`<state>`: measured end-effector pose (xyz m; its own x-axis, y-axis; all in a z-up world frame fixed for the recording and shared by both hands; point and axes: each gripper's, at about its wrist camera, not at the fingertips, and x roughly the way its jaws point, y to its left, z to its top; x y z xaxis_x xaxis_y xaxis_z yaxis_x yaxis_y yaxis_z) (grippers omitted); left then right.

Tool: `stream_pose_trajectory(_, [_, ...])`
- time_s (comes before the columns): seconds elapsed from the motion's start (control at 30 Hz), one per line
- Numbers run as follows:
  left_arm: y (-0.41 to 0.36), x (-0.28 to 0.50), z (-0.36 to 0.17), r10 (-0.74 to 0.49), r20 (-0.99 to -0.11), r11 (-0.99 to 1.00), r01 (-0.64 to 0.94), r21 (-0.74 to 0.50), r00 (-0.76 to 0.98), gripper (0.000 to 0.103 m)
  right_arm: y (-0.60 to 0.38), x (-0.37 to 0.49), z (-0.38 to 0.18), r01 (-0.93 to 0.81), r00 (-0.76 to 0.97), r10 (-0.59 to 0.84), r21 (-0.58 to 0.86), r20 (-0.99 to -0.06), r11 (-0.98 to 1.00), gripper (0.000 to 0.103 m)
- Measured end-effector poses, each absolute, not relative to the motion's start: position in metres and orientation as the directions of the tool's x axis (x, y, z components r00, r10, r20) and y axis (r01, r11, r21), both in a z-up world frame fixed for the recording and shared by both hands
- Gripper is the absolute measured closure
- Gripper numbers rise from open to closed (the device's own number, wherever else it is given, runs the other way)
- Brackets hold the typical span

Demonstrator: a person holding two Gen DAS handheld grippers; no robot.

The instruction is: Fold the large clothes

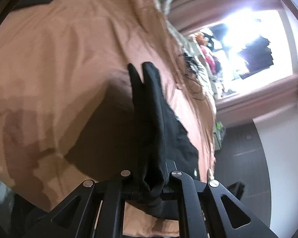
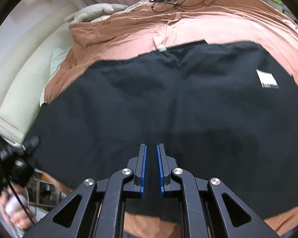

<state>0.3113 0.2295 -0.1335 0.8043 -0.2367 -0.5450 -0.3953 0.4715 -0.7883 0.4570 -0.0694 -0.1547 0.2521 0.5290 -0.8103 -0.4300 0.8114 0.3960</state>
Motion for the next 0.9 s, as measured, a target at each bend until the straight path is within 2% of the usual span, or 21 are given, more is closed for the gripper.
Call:
stream_pose_trajectory(0.4, [0.164, 0.346, -0.073, -0.297, -0.512, 0.612, -0.251, -0.750, 0.806, 0.093, -0.087, 0.416, -0.215, -0.359, 0.184, 0.580, 0.495, -0.794, 0.791, 0.092])
stream_pose_trajectory(0.63, [0.120, 0.371, -0.049, -0.333, -0.506, 0.679, -0.170, -0.714, 0.796, 0.093, -0.114, 0.416, -0.210, -0.339, 0.153, 0.638, 0.567, -0.755, 0.751, 0.092])
stream_pose_trajectory(0.9, [0.066, 0.409, -0.039, -0.379, -0.533, 0.731, -0.108, -0.674, 0.757, 0.093, -0.182, 0.422, -0.184, -0.282, 0.247, 0.682, 0.622, -0.688, 0.730, 0.092])
